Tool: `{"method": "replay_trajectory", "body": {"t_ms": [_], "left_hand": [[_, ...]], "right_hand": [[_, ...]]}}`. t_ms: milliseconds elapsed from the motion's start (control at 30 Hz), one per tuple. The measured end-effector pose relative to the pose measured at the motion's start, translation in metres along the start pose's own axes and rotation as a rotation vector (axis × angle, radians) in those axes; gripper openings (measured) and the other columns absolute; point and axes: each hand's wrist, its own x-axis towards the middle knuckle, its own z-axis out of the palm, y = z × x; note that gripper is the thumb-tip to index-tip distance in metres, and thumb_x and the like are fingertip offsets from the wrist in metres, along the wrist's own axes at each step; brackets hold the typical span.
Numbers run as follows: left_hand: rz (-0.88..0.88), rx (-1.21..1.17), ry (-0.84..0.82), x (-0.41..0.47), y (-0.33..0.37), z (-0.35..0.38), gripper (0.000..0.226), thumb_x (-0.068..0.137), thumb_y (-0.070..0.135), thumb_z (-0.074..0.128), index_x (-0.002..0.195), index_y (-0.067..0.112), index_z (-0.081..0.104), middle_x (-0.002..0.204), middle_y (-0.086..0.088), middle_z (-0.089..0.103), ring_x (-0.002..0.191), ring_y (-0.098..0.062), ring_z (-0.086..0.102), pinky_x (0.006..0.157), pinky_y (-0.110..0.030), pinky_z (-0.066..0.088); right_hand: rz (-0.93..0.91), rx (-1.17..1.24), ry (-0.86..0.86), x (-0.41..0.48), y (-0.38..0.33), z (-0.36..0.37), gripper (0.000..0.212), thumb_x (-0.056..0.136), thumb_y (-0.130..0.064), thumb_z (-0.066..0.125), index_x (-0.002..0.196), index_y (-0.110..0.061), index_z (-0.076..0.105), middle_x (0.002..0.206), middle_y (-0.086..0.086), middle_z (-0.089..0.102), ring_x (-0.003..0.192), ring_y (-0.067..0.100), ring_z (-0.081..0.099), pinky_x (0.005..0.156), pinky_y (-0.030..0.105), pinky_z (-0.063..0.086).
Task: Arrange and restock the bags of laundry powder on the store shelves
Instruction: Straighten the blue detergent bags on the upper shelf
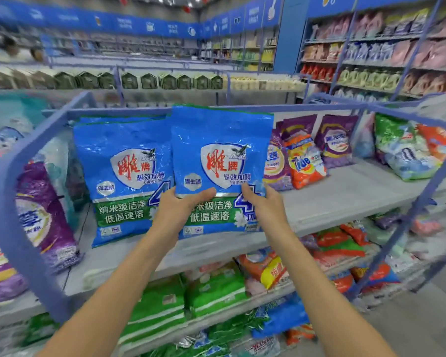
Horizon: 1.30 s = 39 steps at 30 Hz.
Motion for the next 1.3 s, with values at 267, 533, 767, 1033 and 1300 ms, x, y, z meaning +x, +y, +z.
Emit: {"method": "replay_trajectory", "body": {"t_ms": [267,533,767,1033,1300], "left_hand": [[0.031,-0.142,0.246,0.034,-0.015,0.037,0.034,0.079,0.021,0.087,0.082,0.03,0.054,0.087,0.007,0.069,0.09,-0.021,0.071,0.083,-0.036,0.055],[0.13,-0.028,0.51,0.055,-0.022,0.052,0.043,0.093,0.066,0.054,0.083,0.025,0.059,0.073,0.001,0.06,0.071,-0.025,0.054,0.06,-0.036,0.04],[0.279,0.12,0.462,0.061,-0.015,0.044,0.032,0.108,0.048,0.034,0.108,0.02,0.05,0.084,0.007,0.056,0.074,-0.012,0.054,0.06,-0.024,0.041],[0.143,-0.2,0.446,0.087,0.001,0.037,0.024,0.106,0.031,0.05,0.09,0.015,0.055,0.073,0.0,0.048,0.064,-0.015,0.047,0.058,-0.026,0.047],[-0.005,0.134,0.248,0.039,-0.006,0.019,0.059,0.087,0.034,0.079,0.13,0.015,0.043,0.121,0.005,0.06,0.105,-0.016,0.059,0.09,-0.034,0.047]], "right_hand": [[0.056,-0.113,-0.124,0.072,0.02,0.006,0.018,0.103,-0.014,0.06,0.085,-0.015,0.063,0.078,0.001,0.07,0.058,0.002,0.068,0.057,0.024,0.056],[0.095,-0.026,-0.15,0.093,0.024,0.015,0.017,0.103,-0.032,0.059,0.097,-0.019,0.068,0.082,-0.008,0.072,0.069,0.007,0.068,0.054,0.017,0.052],[0.122,0.102,-0.071,0.115,0.005,0.023,0.03,0.092,-0.045,0.072,0.08,-0.018,0.066,0.092,0.006,0.077,0.087,0.021,0.068,0.08,0.044,0.055],[0.21,0.178,-0.087,0.134,0.001,0.023,0.023,0.095,-0.039,0.072,0.093,-0.016,0.068,0.105,0.009,0.078,0.096,0.031,0.075,0.087,0.051,0.061],[0.154,-0.272,-0.403,0.09,0.024,-0.029,0.053,0.08,-0.029,0.087,0.126,-0.017,0.062,0.113,-0.002,0.076,0.093,0.011,0.076,0.074,0.027,0.061]]}}
